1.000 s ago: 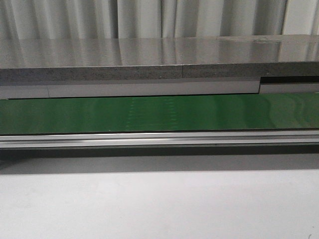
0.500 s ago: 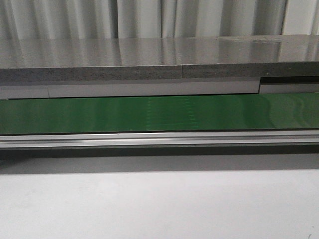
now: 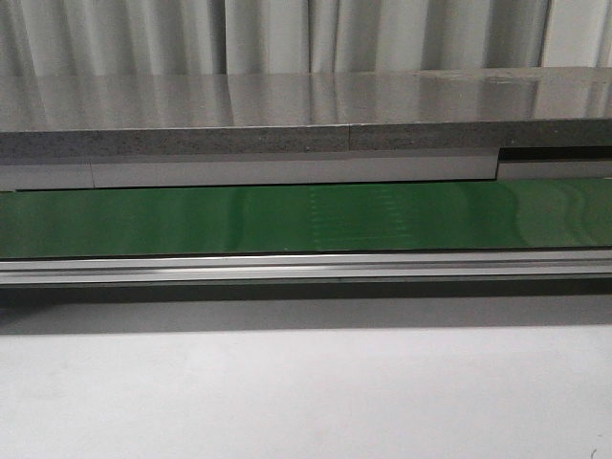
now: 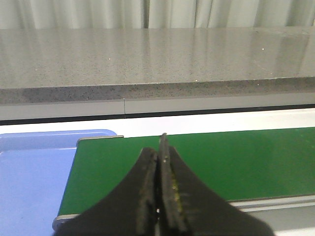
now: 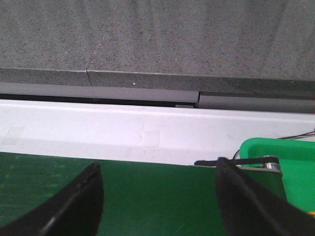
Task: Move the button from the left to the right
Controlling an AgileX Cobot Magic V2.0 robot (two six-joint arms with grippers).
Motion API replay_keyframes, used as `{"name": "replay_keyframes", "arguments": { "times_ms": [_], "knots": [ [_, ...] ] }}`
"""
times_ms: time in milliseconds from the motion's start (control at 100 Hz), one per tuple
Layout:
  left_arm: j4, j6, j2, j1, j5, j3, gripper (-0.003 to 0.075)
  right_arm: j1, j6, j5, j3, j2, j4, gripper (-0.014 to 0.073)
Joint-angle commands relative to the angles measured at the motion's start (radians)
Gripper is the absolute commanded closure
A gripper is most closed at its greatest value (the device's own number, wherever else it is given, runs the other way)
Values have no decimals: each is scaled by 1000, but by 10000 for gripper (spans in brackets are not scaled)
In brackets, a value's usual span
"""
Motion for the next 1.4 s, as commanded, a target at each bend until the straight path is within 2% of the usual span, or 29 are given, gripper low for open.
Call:
{"name": "replay_keyframes", "arguments": {
  "times_ms": [0,150,360,530,720,840,990,1130,1390],
  "knots": [
    [-7,0,4,-7,-85,-27,741,1,-13,-146,74,-116,5,102],
    [-7,0,4,-7,-85,-27,741,1,-13,-226,251,-297,5,102],
    [-7,0,4,-7,-85,-27,741,1,-13,-234,403,-554,6,102],
    [-7,0,4,-7,-85,-27,741,1,-13,-224,458,-706,6,102],
    [-7,0,4,-7,-85,-27,741,1,-13,-184,461,-736,6,111],
    [-7,0,4,-7,-85,-27,741,1,-13,-184,461,-736,6,210],
    [-7,0,4,-7,-85,-27,741,1,-13,-184,461,-736,6,466],
    [-7,0,4,-7,-85,-27,741,1,-13,-184,461,-736,6,659],
    [-7,0,4,-7,-85,-27,741,1,-13,-184,461,-736,6,660]
  ]
}}
